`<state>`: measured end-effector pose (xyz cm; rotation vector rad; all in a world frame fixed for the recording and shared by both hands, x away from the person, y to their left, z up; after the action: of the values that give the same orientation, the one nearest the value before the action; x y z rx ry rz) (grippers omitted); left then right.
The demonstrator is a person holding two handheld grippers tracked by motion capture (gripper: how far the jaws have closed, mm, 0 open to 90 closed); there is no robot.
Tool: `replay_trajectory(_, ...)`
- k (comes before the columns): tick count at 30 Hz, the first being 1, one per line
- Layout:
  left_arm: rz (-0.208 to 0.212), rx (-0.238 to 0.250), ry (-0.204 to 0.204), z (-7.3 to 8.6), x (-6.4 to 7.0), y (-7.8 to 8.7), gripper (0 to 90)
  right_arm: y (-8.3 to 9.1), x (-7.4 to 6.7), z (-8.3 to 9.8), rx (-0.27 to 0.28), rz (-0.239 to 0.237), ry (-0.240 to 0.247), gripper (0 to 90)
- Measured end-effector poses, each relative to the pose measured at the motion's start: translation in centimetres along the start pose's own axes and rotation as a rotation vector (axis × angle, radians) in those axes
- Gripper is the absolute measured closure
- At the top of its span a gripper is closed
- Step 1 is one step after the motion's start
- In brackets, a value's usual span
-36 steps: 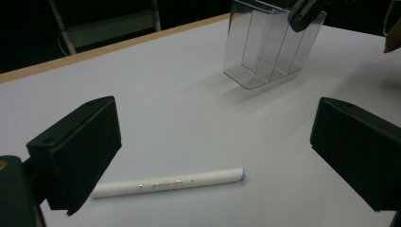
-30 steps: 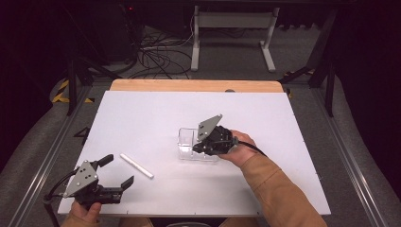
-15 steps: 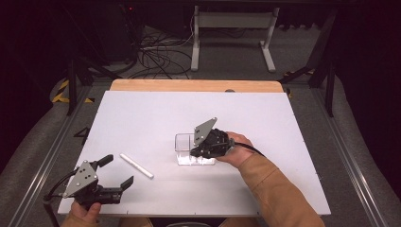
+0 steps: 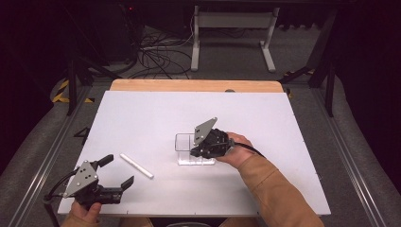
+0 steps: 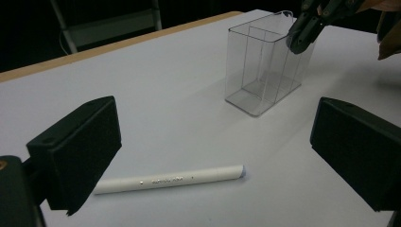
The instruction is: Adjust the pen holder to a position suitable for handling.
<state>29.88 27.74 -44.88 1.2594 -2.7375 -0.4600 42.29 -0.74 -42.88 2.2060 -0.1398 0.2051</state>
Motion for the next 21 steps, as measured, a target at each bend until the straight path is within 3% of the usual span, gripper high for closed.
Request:
replay_trajectory(15, 0.007, 0.001, 0.0, -0.15, -0.01, -0.35, 3.4, -0.19, -0.32, -0.08, 0.011, 0.019, -0.024, 85.1)
replay_trajectory(21, 0.008, 0.002, 0.003, -0.15, -0.1, -0.39, 3.4, 0.64, -0.38, -0.33, 0.051, 0.03, -0.039, 70.1)
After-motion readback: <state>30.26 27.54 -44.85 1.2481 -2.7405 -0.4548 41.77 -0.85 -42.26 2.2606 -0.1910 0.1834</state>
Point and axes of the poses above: each handheld gripper's, and its own axes: y roughly backward along the jaws, z roughly out of its underside, x roughly to its right, the point moved 5 cm from there along -y, roughly forward along the jaws, and after that the axes turned 2 degrees about z, right-handed, at the moved point
